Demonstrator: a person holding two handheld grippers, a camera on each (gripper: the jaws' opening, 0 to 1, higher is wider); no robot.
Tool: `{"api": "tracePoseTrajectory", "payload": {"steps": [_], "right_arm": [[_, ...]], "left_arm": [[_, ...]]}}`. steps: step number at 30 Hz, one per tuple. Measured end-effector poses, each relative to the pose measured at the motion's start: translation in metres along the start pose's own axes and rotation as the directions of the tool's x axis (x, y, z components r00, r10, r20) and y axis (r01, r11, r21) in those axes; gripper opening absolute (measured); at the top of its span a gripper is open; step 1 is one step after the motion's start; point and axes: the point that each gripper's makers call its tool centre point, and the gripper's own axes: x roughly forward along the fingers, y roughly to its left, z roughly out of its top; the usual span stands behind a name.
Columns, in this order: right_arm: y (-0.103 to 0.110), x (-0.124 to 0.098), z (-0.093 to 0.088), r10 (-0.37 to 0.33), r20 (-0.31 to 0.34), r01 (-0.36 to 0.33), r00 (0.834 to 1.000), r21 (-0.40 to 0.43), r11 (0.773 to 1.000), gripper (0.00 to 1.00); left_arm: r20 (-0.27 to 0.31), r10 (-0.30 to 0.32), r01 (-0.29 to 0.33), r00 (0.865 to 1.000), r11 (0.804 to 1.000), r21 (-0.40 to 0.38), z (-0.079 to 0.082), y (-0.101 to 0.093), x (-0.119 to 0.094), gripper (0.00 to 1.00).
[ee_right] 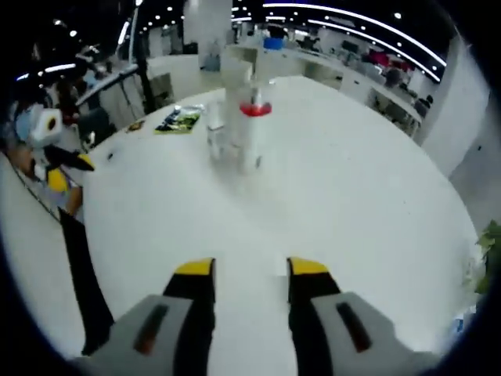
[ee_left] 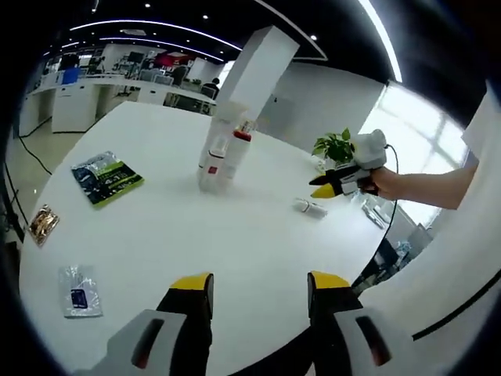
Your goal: Arrange the skincare products in the storage area until every visible bottle or jar stands upright without overlapping.
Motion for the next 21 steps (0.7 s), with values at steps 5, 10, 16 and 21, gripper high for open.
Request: {"api": "tracePoseTrajectory", "payload": {"steps": [5, 10, 16, 21], "right_arm": [[-0.037, 0.0, -0.029, 0.006, -0.09, -0.008, 0.996, -0.022, 1.0, 0.38], [-0.046, 0.014, -0.054, 0.049, -0.15, -0.059, 0.987, -0.058, 0.997, 0.36], [-0.044, 0.028, -0.077, 0.081, -0.197, -0.105, 0.977, -0.113, 0.988, 0.33], [-0.039, 0.032, -0.089, 0.103, -0.189, -0.124, 0.977, -0.1, 0.987, 0.3]], "left_arm": [[-0.015, 0.052, -0.052, 0.999, 0.998, -0.047, -0.001, -0.01, -0.011, 0.49], [-0.051, 0.09, -0.093, 0.995, 0.994, -0.049, -0.012, -0.028, -0.023, 0.49], [-0.055, 0.147, -0.153, 0.988, 0.979, -0.132, -0.017, -0.029, -0.041, 0.49], [-0.049, 0.151, -0.157, 0.987, 0.972, -0.173, -0.009, -0.034, -0.037, 0.49]]}}
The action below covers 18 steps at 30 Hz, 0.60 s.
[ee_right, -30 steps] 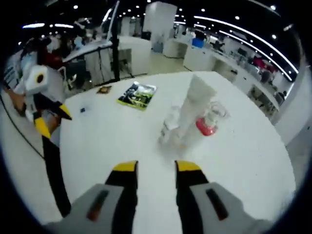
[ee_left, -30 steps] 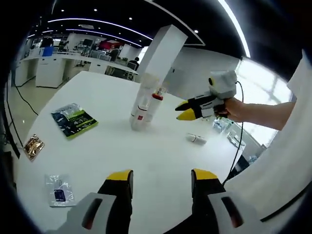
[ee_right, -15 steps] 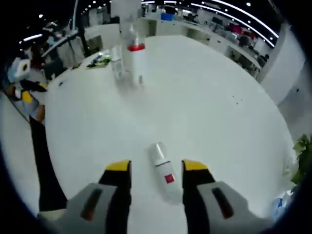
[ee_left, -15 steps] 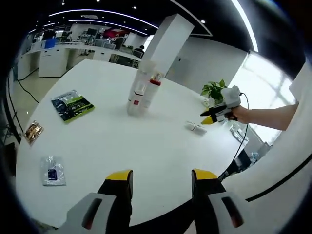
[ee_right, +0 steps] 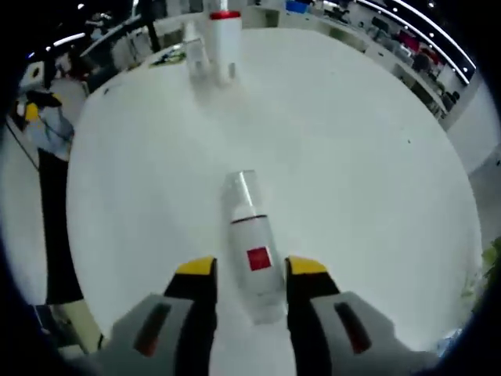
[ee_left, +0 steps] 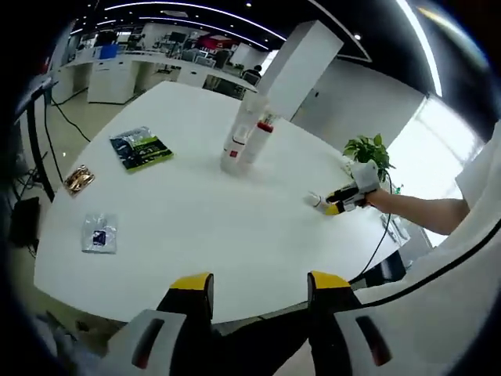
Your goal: Arrange the skincare products in the storage area until every visible bottle or jar stands upright without overlapping.
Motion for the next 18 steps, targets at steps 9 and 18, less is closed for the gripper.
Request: {"api": "tracePoseTrajectory", "payload": {"steps": [9, 18], "right_arm": [[-0.001, -0.003, 0.003, 0.009, 0.11, -0.016, 0.994, 0.068, 0.998, 0.19], [0.031, -0.017, 0.047, 0.037, 0.282, -0.076, 0.959, 0.13, 0.989, 0.17]], "left_arm": [[0.058, -0.085, 0.086, 0.995, 0.996, -0.01, 0.027, -0.039, 0.015, 0.49], [0.134, -0.137, 0.148, 0.982, 0.986, -0.079, 0.043, -0.064, 0.033, 0.49]]}}
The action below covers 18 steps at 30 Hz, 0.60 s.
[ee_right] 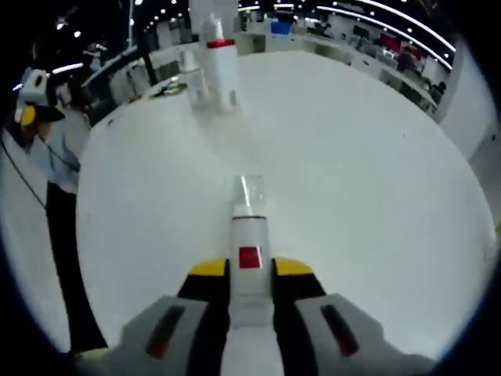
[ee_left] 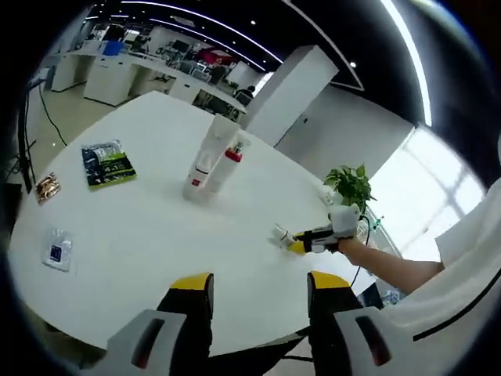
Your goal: Arrange the skincare products in the storage area until every visible bottle or jar stands upright without overlapping.
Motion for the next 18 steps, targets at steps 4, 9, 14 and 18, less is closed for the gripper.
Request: {"api": "tracePoseTrajectory", "payload": {"steps": [4, 9, 14, 18], "right_arm": [[0.045, -0.006, 0.039, 0.058, 0.139, -0.058, 0.989, 0.001, 0.998, 0.17], [0.107, -0.024, 0.087, 0.154, 0.301, -0.154, 0.941, -0.024, 0.988, 0.18], [0.148, -0.047, 0.109, 0.22, 0.39, -0.224, 0.894, -0.035, 0.974, 0.18], [0.165, -0.062, 0.11, 0.233, 0.402, -0.226, 0.886, -0.063, 0.972, 0.18]], "left_arm": [[0.01, -0.036, 0.037, 0.999, 0.998, -0.053, 0.003, -0.012, 0.014, 0.5], [0.053, -0.142, 0.148, 0.988, 0.977, -0.153, 0.015, -0.043, 0.037, 0.56], [0.051, -0.176, 0.182, 0.983, 0.971, -0.153, 0.017, -0.056, 0.054, 0.58], [0.065, -0.216, 0.224, 0.974, 0.959, -0.173, 0.018, -0.069, 0.068, 0.56]]}}
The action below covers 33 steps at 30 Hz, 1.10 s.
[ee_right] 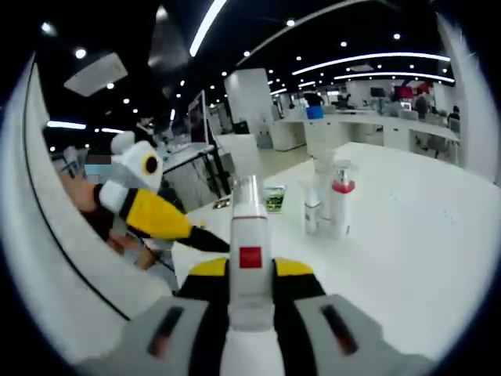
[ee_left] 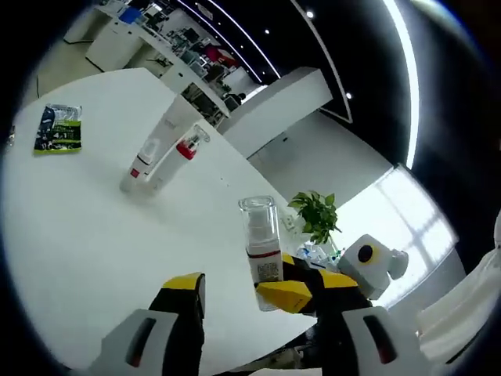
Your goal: Arrange the skincare products in the storage area until every visible bottle or jar stands upright without overlapping.
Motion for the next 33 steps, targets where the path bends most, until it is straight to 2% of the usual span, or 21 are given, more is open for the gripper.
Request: {"api": "tracePoseTrajectory", "payload": {"steps": [3, 9, 10, 13, 14, 17, 19, 22, 23, 24, 25, 26, 27, 28, 29, 30, 31, 32, 33], "right_arm": [[0.008, -0.003, -0.001, 0.007, -0.012, -0.007, 1.0, -0.049, 0.999, 0.18], [0.019, 0.001, 0.002, -0.001, -0.04, -0.005, 0.999, -0.151, 0.988, 0.18], [0.017, 0.002, 0.001, -0.02, -0.049, 0.012, 0.999, -0.162, 0.987, 0.18], [0.018, 0.005, 0.001, -0.01, -0.036, 0.005, 0.999, -0.134, 0.991, 0.19], [0.018, 0.008, -0.001, -0.007, -0.038, 0.002, 0.999, -0.138, 0.99, 0.19], [0.023, 0.008, 0.0, 0.016, -0.021, -0.019, 1.0, -0.128, 0.992, 0.19], [0.032, 0.009, -0.003, 0.077, -0.029, -0.08, 0.997, -0.129, 0.988, 0.23], [0.034, 0.008, -0.006, 0.096, -0.04, -0.101, 0.995, -0.14, 0.985, 0.31], [0.033, 0.005, -0.007, 0.094, -0.042, -0.099, 0.995, -0.145, 0.984, 0.31], [0.032, 0.001, -0.005, 0.11, -0.021, -0.112, 0.994, -0.146, 0.983, 0.3], [0.033, -0.002, -0.004, 0.117, -0.014, -0.118, 0.993, -0.138, 0.983, 0.3], [0.031, -0.008, 0.005, 0.118, 0.037, -0.114, 0.992, -0.106, 0.988, 0.3], [0.03, -0.01, 0.008, 0.114, 0.056, -0.108, 0.992, -0.104, 0.989, 0.29], [0.033, -0.017, 0.021, 0.133, 0.112, -0.122, 0.985, -0.101, 0.987, 0.29], [0.038, -0.02, 0.029, 0.152, 0.129, -0.142, 0.98, -0.078, 0.987, 0.29], [0.042, -0.022, 0.034, 0.171, 0.14, -0.16, 0.975, -0.087, 0.983, 0.29], [0.045, -0.022, 0.038, 0.184, 0.141, -0.172, 0.973, -0.098, 0.98, 0.29], [0.047, -0.02, 0.04, 0.19, 0.133, -0.176, 0.973, -0.107, 0.979, 0.29], [0.053, -0.017, 0.045, 0.213, 0.124, -0.195, 0.969, -0.137, 0.971, 0.29]], "left_arm": [[-0.01, -0.056, 0.056, 0.998, 0.998, -0.015, -0.004, -0.013, 0.009, 0.46], [-0.038, -0.079, 0.078, 0.996, 0.997, -0.01, -0.006, -0.021, 0.017, 0.24], [-0.034, -0.074, 0.074, 0.997, 0.997, 0.006, -0.004, -0.021, 0.015, 0.23], [-0.029, -0.055, 0.054, 0.998, 0.998, -0.006, -0.002, -0.018, 0.013, 0.22], [-0.024, -0.038, 0.039, 0.999, 0.999, 0.013, -0.002, -0.016, 0.012, 0.22], [-0.028, -0.039, 0.039, 0.999, 0.999, 0.014, -0.002, -0.015, 0.009, 0.21], [-0.047, -0.036, 0.039, 0.998, 0.997, 0.061, -0.001, -0.014, 0.004, 0.21], [-0.066, -0.025, 0.035, 0.998, 0.986, 0.165, 0.005, -0.013, -0.004, 0.21], [-0.075, -0.017, 0.031, 0.997, 0.98, 0.199, 0.005, -0.012, -0.006, 0.21], [-0.109, 0.01, 0.022, 0.994, 0.958, 0.286, 0.005, -0.008, -0.011, 0.21], [-0.115, 0.013, 0.022, 0.993, 0.954, 0.298, 0.005, -0.007, -0.012, 0.21], [-0.137, 0.025, 0.028, 0.99, 0.93, 0.367, 0.005, -0.003, -0.015, 0.21], [-0.145, 0.029, 0.029, 0.989, 0.923, 0.383, 0.005, -0.003, -0.016, 0.21], [-0.171, 0.05, 0.03, 0.984, 0.9, 0.435, 0.002, 0.002, -0.019, 0.21], [-0.194, 0.063, 0.037, 0.979, 0.881, 0.471, -0.001, 0.004, -0.021, 0.21], [-0.219, 0.078, 0.047, 0.973, 0.855, 0.517, -0.005, 0.006, -0.024, 0.21], [-0.222, 0.071, 0.07, 0.972, 0.821, 0.567, -0.006, 0.003, -0.027, 0.21], [-0.22, 0.069, 0.074, 0.973, 0.808, 0.584, -0.005, 0.002, -0.029, 0.21], [-0.215, 0.068, 0.073, 0.974, 0.806, 0.587, -0.006, 0.0, -0.032, 0.21]]}}
